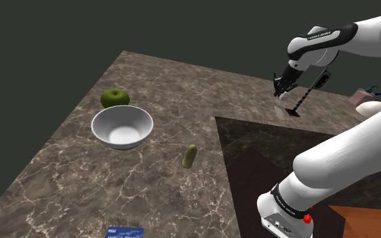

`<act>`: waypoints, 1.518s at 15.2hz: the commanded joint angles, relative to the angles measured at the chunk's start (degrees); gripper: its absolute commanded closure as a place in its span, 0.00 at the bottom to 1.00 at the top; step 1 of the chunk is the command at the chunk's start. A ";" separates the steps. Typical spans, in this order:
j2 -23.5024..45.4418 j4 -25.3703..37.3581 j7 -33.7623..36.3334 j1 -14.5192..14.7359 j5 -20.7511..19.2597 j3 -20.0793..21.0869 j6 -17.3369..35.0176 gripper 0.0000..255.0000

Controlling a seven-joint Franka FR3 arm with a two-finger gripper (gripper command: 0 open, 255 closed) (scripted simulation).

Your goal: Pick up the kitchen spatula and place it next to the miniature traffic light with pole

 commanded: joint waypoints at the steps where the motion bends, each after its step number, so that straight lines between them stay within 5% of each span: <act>1: 0.53 -1.07 -0.25 -0.03 0.19 -0.18 1.59 1.00; 16: 7.19 -6.84 -2.97 0.20 3.67 -1.14 13.44 1.00; 23: 7.19 -6.84 -2.97 0.19 3.67 -1.14 13.44 1.00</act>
